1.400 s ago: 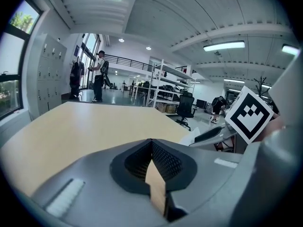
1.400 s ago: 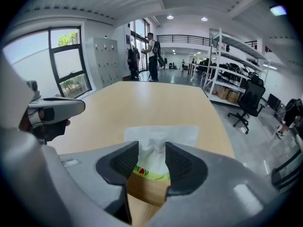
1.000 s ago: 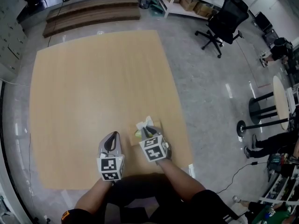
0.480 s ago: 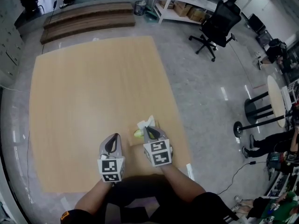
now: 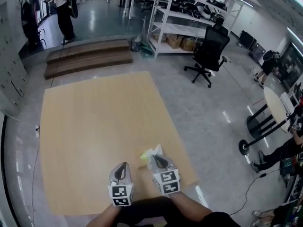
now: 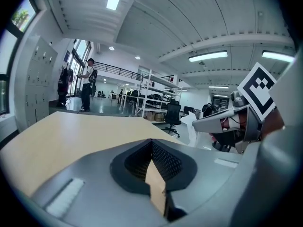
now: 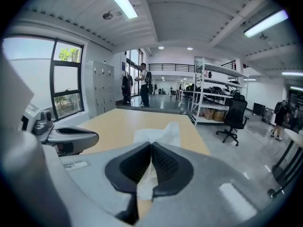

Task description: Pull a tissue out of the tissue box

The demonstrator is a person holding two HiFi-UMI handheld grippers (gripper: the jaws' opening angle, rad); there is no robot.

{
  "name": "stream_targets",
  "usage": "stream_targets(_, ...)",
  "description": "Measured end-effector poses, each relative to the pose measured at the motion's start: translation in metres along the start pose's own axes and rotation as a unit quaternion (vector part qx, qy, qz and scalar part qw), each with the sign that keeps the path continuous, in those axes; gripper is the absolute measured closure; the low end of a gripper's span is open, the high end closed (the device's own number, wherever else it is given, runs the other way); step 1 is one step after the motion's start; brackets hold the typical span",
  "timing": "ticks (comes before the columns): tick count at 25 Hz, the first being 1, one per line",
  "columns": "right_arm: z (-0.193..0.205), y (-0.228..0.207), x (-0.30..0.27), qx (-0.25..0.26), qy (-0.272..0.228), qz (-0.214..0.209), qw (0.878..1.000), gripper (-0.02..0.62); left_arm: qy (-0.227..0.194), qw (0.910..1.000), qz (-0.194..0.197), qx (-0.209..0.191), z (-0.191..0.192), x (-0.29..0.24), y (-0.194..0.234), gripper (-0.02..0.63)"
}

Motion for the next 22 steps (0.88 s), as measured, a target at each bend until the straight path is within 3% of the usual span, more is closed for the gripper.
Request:
stream_targets(6,0.023,0.029,0.029,-0.016,0.0,0.008,1.0,0.594,0.005,0.9996,0.021,-0.017,0.016,0.033,-0.002,0.588)
stream_targets(15,0.057,0.071,0.06,-0.026,0.002,0.017,1.0,0.595,0.012,0.9983,0.057,0.002,0.041,0.078,-0.008,0.588)
stream_targets(22,0.063,0.077,0.08,-0.017,-0.013,0.011,1.0,0.595,-0.01,0.9986,0.052,0.01,0.034,0.098,-0.016,0.588)
Point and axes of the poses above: the fingertips, and each gripper's own axes: x backward along the fingers, y to its left, z out of its underside, the point moved 3 cm from there along x, backward along the fingers
